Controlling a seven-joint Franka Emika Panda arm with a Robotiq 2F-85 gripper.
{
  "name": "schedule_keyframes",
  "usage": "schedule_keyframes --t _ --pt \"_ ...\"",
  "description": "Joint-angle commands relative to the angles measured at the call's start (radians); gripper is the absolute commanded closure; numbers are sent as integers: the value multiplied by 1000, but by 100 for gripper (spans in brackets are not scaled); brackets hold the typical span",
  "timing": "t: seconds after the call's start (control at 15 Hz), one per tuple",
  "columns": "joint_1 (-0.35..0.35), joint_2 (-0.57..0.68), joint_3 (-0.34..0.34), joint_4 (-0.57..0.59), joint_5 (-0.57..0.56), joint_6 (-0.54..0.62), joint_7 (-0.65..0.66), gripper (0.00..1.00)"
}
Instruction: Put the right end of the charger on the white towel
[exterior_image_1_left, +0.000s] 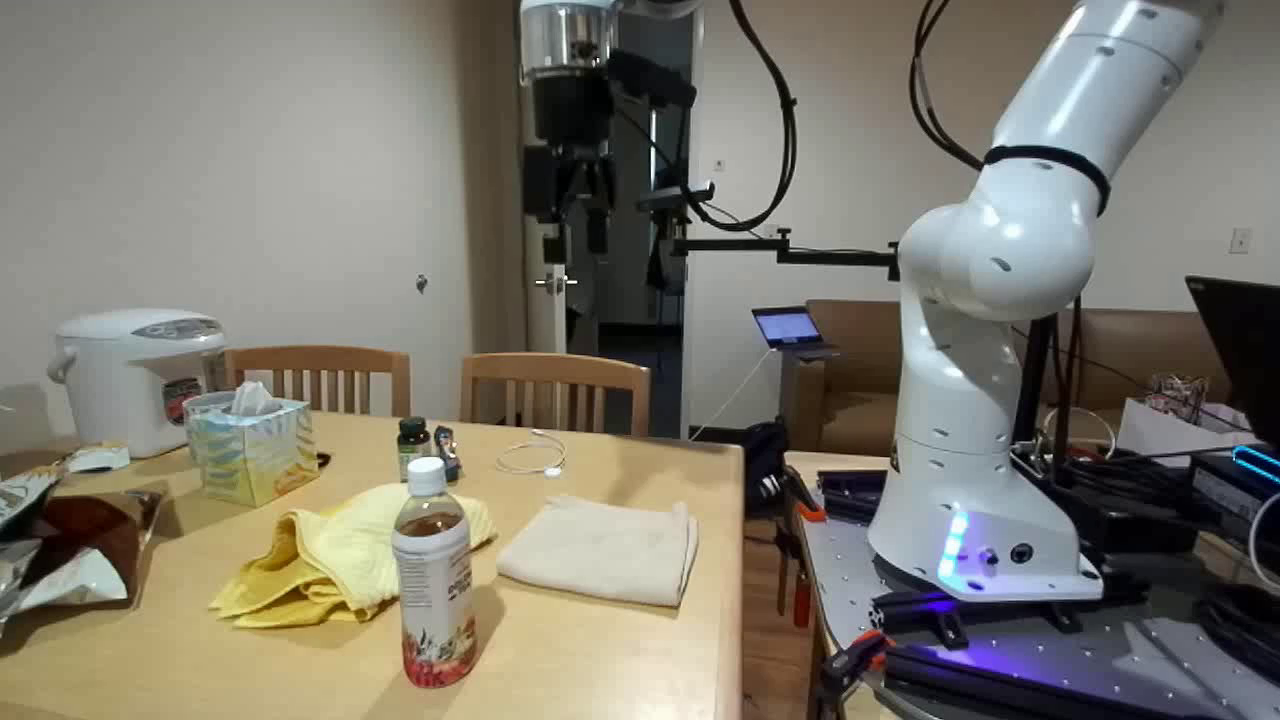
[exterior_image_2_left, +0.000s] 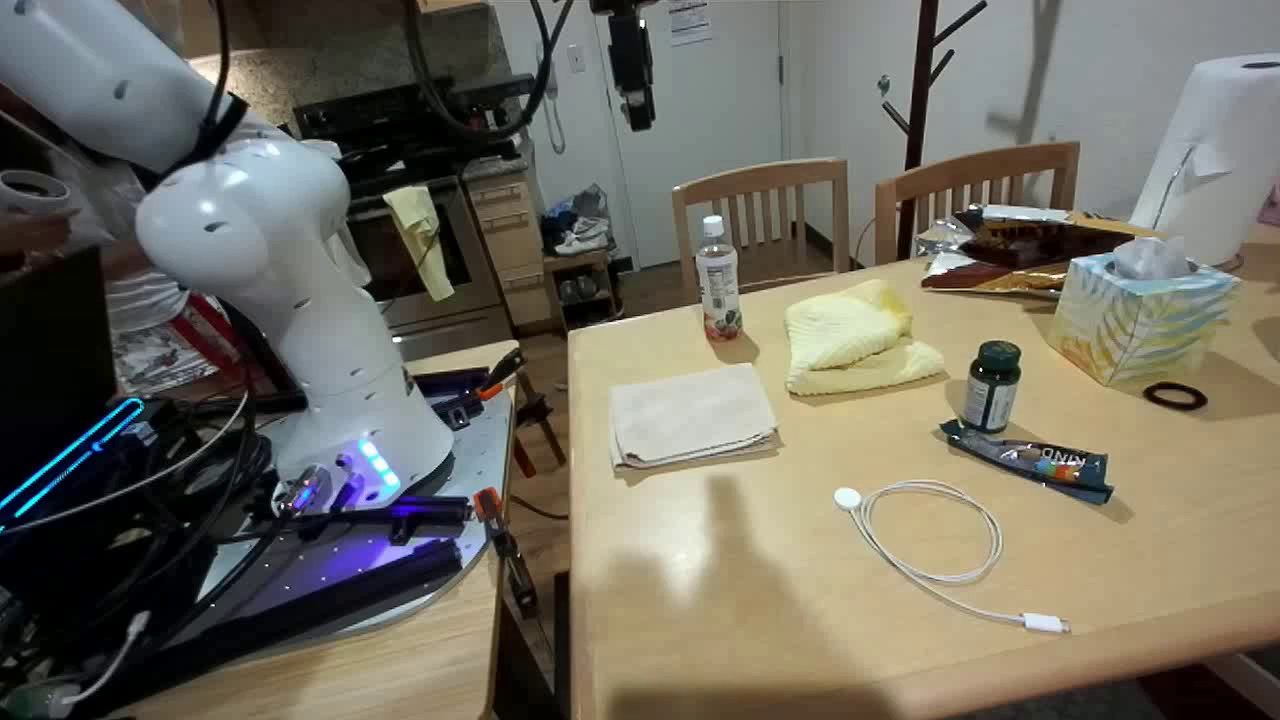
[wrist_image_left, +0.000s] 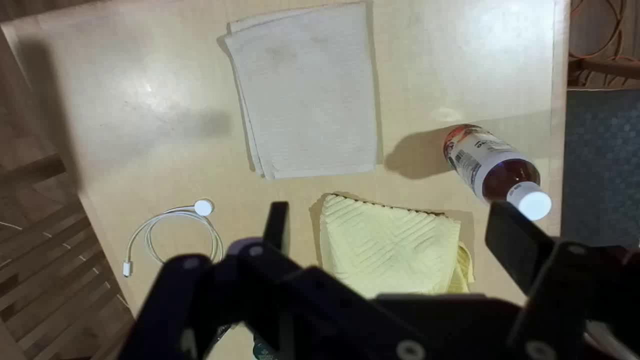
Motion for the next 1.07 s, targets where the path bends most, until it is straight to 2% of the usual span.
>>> schedule_keyframes --t 0.0,0.47,0.8,1.0 --pt "11 1 -10 2 -5 -2 4 0" --pt "15 -1 -15 -4 2 14 -8 0" --pt "34 13 -94 -48 112 251 -92 0" --pt "24 63 -141 -59 181 310 -116 0"
